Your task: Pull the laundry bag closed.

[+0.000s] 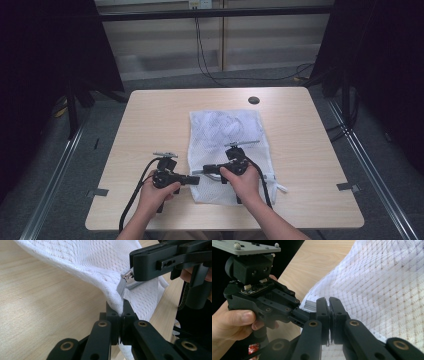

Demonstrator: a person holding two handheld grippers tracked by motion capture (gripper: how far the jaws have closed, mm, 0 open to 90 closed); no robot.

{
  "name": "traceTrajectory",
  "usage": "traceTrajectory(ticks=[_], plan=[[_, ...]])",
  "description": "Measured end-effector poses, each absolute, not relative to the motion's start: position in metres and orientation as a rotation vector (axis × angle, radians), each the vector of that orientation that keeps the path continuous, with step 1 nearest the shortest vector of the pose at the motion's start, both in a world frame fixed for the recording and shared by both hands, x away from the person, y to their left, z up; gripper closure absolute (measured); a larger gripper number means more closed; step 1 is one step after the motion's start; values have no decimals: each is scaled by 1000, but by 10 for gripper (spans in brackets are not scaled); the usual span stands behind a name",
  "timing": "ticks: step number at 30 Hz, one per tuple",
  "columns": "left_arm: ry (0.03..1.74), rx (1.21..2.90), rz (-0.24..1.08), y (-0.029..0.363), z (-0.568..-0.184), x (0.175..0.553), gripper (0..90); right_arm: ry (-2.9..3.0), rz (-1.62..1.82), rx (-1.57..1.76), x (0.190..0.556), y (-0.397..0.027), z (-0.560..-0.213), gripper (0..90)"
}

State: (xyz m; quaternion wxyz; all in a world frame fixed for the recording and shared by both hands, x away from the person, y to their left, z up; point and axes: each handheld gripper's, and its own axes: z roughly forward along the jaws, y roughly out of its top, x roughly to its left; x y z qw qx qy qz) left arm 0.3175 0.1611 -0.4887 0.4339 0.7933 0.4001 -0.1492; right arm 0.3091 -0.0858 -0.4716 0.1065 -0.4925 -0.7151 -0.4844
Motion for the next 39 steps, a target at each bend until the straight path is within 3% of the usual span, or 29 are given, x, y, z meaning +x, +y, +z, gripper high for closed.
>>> traceTrajectory(ticks=[39], plan=[[1008,1976,-374,163,-487,317,883,-2119,-1428,-1494,308,-108,-471,870]])
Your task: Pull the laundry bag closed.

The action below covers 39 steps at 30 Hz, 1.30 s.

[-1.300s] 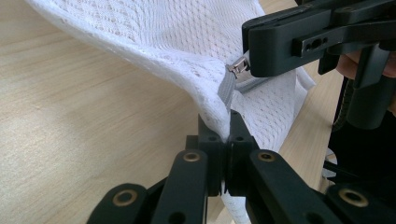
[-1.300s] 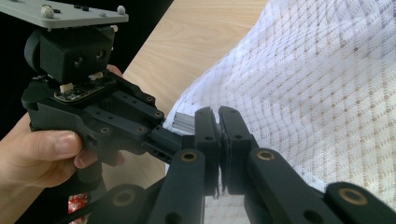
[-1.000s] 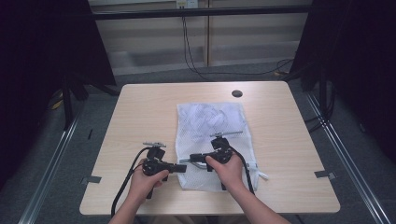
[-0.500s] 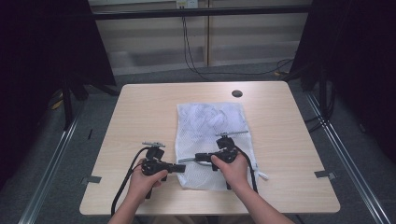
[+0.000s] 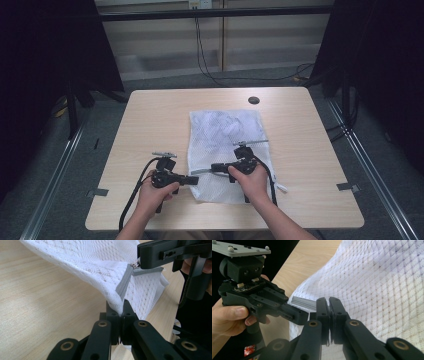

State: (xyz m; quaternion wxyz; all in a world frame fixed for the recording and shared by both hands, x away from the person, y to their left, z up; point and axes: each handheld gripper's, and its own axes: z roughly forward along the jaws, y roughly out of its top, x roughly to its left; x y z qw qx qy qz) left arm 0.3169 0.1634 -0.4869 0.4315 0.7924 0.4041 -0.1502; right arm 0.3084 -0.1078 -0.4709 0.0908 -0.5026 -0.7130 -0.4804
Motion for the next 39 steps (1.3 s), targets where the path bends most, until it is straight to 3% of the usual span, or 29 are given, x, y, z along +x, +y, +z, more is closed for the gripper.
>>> traceTrajectory(ticks=[39], plan=[[993,1990,-395,166,-486,317,884,-2100,-1421,-1519,311,-116,-470,870]])
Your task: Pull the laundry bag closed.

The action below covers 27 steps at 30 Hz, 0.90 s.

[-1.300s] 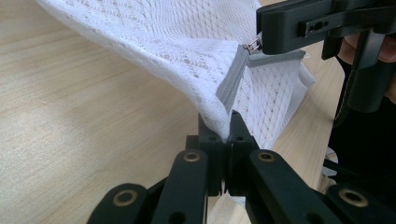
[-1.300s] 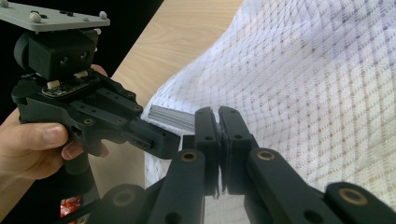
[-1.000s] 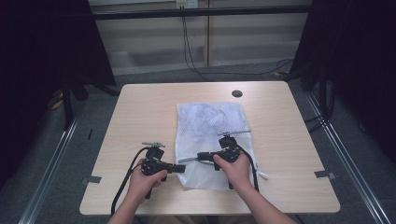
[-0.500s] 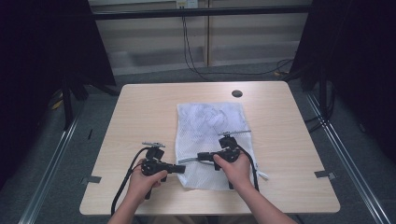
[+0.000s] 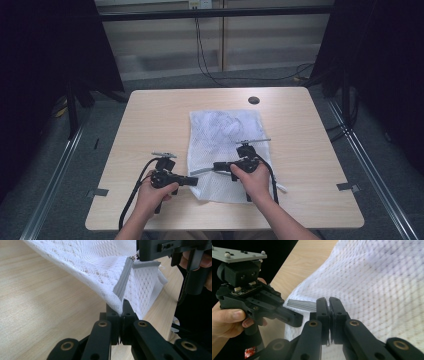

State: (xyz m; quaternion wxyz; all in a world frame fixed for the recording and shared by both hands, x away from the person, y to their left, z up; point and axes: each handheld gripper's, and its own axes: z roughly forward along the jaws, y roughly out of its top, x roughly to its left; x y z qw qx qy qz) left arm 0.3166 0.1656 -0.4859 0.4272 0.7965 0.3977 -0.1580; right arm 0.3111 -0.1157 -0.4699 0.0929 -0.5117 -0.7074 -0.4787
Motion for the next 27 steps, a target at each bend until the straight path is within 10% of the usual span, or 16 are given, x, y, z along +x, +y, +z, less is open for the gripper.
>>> traceTrajectory(ticks=[27], plan=[[1008,1986,-406,166,-486,316,884,-2108,-1427,-1537,311,-128,-470,870]])
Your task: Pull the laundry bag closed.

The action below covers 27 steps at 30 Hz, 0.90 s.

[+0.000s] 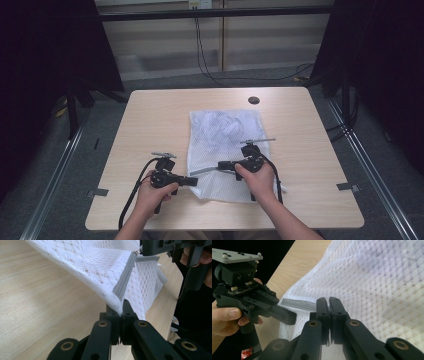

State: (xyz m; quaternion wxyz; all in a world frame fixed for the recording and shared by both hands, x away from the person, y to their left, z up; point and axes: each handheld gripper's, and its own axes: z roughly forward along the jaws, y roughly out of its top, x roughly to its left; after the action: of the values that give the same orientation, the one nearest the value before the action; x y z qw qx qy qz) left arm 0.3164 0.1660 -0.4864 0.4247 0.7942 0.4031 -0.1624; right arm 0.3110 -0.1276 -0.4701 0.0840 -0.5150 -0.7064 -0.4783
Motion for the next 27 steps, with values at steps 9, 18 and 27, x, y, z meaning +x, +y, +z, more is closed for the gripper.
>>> traceTrajectory(ticks=[9,18,27], plan=[[1013,1987,-406,166,-487,317,883,-2099,-1427,-1550,310,-135,-470,870],[1005,1994,-405,167,-487,317,883,-2098,-1430,-1557,309,-139,-470,870],[1008,1996,-407,167,-487,317,883,-2098,-1430,-1554,308,-140,-470,870]])
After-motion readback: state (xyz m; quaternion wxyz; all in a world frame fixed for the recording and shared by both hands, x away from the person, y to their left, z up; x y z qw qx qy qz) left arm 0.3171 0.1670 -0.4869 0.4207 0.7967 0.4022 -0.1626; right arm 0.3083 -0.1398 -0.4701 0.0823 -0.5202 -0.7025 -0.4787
